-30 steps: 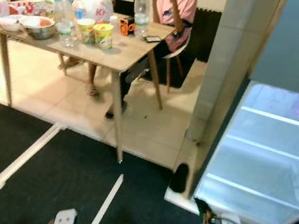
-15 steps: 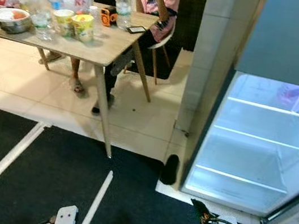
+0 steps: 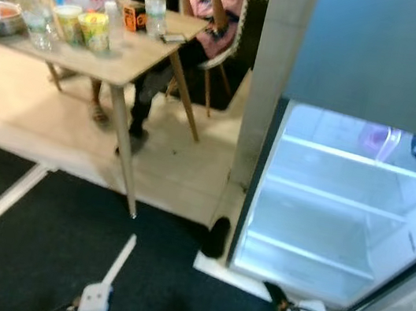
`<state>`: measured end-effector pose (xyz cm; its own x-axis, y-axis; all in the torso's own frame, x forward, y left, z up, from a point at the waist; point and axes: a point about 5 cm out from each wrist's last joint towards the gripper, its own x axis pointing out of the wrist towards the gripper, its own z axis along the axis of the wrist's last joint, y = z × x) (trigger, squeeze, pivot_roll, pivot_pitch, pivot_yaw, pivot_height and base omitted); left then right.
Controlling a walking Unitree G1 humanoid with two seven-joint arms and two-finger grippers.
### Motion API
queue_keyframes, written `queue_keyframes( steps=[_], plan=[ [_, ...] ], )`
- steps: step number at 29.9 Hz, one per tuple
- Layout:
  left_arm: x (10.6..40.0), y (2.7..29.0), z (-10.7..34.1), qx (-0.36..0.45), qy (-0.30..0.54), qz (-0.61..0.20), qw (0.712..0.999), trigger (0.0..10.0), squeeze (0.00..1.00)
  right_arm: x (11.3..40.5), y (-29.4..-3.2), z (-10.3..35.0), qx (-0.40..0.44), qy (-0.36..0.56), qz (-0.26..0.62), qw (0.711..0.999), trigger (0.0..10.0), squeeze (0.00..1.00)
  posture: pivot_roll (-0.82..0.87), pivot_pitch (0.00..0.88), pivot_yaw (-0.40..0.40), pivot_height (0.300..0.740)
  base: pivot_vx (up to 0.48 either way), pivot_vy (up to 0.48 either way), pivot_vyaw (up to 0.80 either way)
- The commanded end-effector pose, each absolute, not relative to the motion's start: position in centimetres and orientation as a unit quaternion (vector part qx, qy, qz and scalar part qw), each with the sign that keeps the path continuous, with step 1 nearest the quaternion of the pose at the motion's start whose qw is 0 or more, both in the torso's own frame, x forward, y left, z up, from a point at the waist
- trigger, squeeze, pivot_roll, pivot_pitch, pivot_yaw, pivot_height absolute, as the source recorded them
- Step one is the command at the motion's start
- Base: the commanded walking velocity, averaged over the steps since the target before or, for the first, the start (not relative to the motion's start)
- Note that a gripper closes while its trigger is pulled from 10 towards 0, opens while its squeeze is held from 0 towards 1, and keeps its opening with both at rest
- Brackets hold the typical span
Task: Restocking fridge
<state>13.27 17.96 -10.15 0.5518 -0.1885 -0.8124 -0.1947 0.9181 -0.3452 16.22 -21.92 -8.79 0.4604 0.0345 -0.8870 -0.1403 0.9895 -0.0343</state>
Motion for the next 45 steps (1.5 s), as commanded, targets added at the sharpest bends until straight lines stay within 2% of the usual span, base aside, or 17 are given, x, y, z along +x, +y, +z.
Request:
queue_keyframes(
  steps=[1, 7, 16, 27, 30, 33, 36, 39, 41, 45],
  plan=[
    [13.4, 17.8, -10.1, -0.202, 0.474, -0.002, 0.857, 10.0, 0.00, 16.7, -21.8, -8.6, -0.050, 0.507, 0.051, 0.859, 10.0, 0.00, -0.05, 0.000, 0.009, 0.740, 0.000, -0.382, 0.00],
    [13.4, 17.9, -10.1, -0.199, 0.475, 0.003, 0.857, 10.0, 0.00, 16.7, -21.8, -8.6, -0.049, 0.505, 0.050, 0.860, 10.0, 0.00, -0.05, 0.000, 0.009, 0.740, 0.000, -0.354, 0.00],
    [13.3, 18.0, -10.2, -0.203, 0.474, 0.012, 0.857, 10.0, 0.00, 17.0, -21.7, -8.4, -0.038, 0.497, 0.050, 0.865, 10.0, 0.00, -0.05, 0.000, 0.008, 0.740, 0.000, 0.000, 0.00],
    [13.7, 18.0, -10.0, -0.212, 0.465, 0.005, 0.859, 10.0, 0.00, 18.8, -20.3, -7.7, 0.021, 0.464, 0.084, 0.881, 10.0, 0.00, -0.05, 0.000, 0.010, 0.740, 0.000, 0.000, 0.00],
    [15.8, 17.6, -9.0, -0.237, 0.423, -0.037, 0.874, 10.0, 0.00, 21.1, -17.7, -6.2, 0.147, 0.415, 0.182, 0.879, 10.0, 0.00, -0.05, 0.000, 0.015, 0.740, 0.000, 0.000, 0.00],
    [16.8, 17.5, -8.4, -0.247, 0.403, -0.058, 0.879, 10.0, 0.00, 22.0, -16.8, -5.3, 0.186, 0.391, 0.234, 0.870, 10.0, 0.00, -0.05, 0.000, 0.015, 0.740, 0.000, 0.000, 0.00],
    [17.2, 17.6, -8.3, -0.249, 0.397, -0.061, 0.881, 10.0, 0.00, 22.3, -16.6, -5.0, 0.197, 0.382, 0.251, 0.867, 10.0, 0.00, -0.05, 0.000, 0.015, 0.740, 0.000, 0.000, 0.00],
    [17.7, 17.8, -8.0, -0.232, 0.398, -0.067, 0.885, 10.0, 0.00, 23.7, -16.4, -2.8, 0.242, 0.329, 0.365, 0.836, 10.0, 0.00, -0.06, 0.000, 0.011, 0.740, 0.000, 0.000, 0.00],
    [17.3, 17.7, -8.2, -0.229, 0.405, -0.066, 0.883, 10.0, 0.00, 23.9, -16.9, -2.3, 0.238, 0.320, 0.381, 0.834, 10.0, 0.00, -0.06, 0.000, 0.010, 0.740, 0.000, 0.000, 0.00],
    [16.4, 17.8, -8.7, -0.230, 0.419, -0.059, 0.877, 10.0, 0.00, 24.8, -18.1, -1.7, 0.216, 0.309, 0.355, 0.855, 10.0, 0.00, -0.06, 0.000, 0.010, 0.740, 0.000, 0.000, 0.00]
  ],
)
